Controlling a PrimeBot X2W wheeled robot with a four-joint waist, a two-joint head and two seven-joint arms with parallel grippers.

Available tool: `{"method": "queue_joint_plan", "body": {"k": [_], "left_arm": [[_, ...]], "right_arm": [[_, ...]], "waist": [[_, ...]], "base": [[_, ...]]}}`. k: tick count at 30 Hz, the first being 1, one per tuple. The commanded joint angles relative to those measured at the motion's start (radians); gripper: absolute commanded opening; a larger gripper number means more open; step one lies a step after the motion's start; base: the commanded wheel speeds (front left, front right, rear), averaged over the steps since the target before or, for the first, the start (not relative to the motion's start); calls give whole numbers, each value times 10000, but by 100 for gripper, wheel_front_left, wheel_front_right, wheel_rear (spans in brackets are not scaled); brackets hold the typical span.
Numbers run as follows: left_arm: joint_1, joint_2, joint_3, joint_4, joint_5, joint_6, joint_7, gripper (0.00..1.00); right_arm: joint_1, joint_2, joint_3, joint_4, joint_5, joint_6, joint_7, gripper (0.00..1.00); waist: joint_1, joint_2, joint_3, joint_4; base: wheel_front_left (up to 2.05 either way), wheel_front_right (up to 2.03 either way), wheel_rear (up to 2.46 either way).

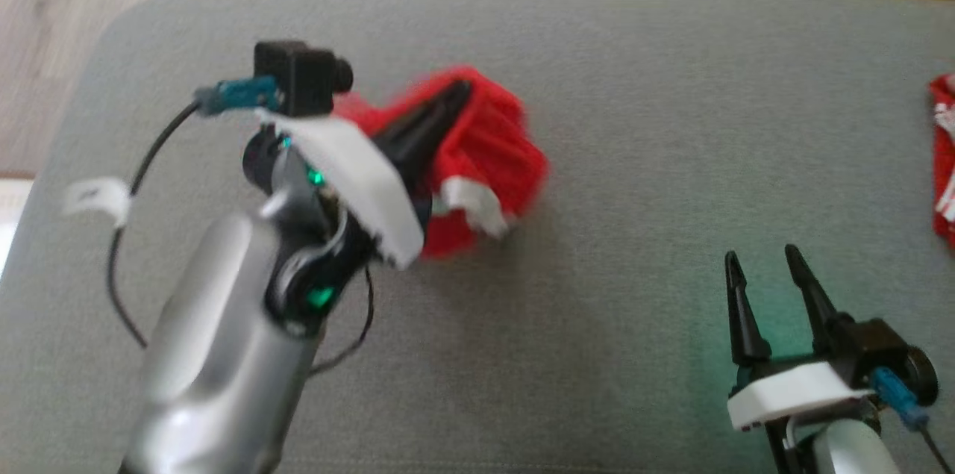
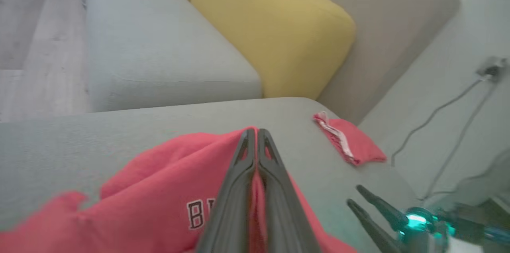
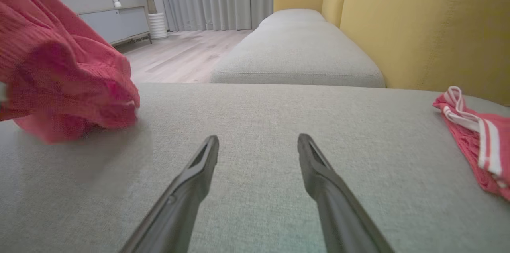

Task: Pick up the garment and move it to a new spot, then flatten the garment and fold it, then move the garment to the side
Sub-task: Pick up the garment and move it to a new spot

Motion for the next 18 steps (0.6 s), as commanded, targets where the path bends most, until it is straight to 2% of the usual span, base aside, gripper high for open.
{"method": "queue_joint_plan", "body": {"k": [1, 6, 10, 14, 18], "left_arm": [[-231, 407, 306, -1128, -277, -58, 362, 0], [827, 561, -5, -4174, -1285, 365, 1920, 0], [1145, 464, -71, -5500, -2035, 920, 2753, 0], [1068, 512, 34, -5572, -2348, 1350, 3311, 0], [663, 676, 312, -4193, -2334, 1614, 3583, 0]], "right_arm": [[-144, -34, 276, -304, 108, -7, -107, 100], [-141, -32, 312, -341, 346, -7, -107, 100], [-205, -31, 386, -341, 524, -7, -108, 100], [-321, -31, 529, -322, 712, -7, -108, 100], [-475, -31, 617, -298, 856, -7, -108, 100]], "waist": [[1, 0, -160, -240], [1, 0, -214, -722], [1, 0, -132, -1205], [1, 0, 67, -1747], [1, 0, 375, -2289]], "base": [[0, 0, 0], [0, 0, 0], [0, 0, 0], [0, 0, 0], [0, 0, 0]]}}
